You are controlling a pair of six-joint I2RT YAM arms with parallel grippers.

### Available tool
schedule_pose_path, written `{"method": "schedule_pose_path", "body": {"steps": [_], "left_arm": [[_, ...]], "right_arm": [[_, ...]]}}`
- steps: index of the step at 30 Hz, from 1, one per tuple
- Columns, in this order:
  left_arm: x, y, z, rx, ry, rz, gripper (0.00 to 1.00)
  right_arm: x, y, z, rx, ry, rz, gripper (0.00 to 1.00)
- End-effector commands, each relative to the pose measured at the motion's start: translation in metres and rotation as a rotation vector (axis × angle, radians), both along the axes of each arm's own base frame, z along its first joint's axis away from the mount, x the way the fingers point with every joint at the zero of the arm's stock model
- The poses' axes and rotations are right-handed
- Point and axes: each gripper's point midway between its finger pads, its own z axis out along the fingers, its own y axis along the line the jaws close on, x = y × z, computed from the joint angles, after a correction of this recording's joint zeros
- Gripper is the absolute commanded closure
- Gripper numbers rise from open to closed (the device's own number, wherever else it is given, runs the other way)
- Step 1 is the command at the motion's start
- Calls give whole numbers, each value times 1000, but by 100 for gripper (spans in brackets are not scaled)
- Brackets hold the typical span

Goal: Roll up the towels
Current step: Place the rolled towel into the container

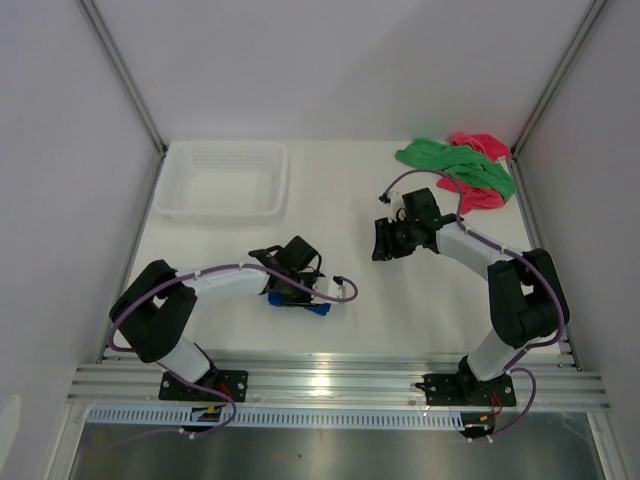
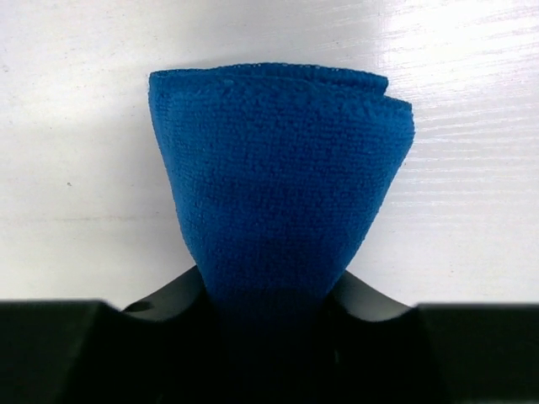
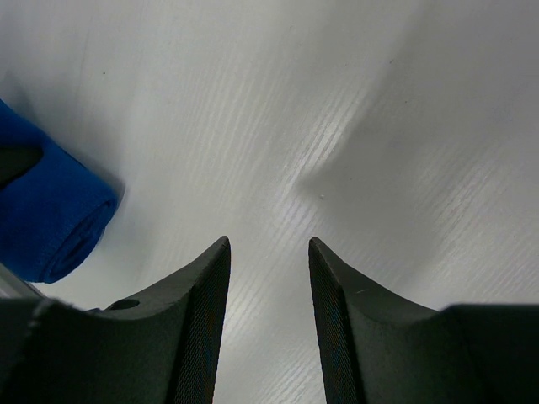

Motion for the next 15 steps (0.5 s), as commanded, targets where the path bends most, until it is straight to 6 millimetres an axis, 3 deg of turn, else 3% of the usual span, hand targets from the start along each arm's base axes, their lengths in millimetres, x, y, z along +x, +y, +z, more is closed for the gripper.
{"method": "schedule_pose_path", "body": {"steps": [1,3,6,15], "left_arm": [[-26,12,-21,61,116,30,66],[-25,12,-19,57,103,35,77],[-22,10,-12,41,83,33,85],[0,-2,24,-24,42,56,88]], "right_arm": [[13,0,13,5,-42,2,55],[14,-1,13,4,-45,1,54],[13,-2,12,1,-43,0,55],[16,-4,15,-1,-50,-8,55]]}}
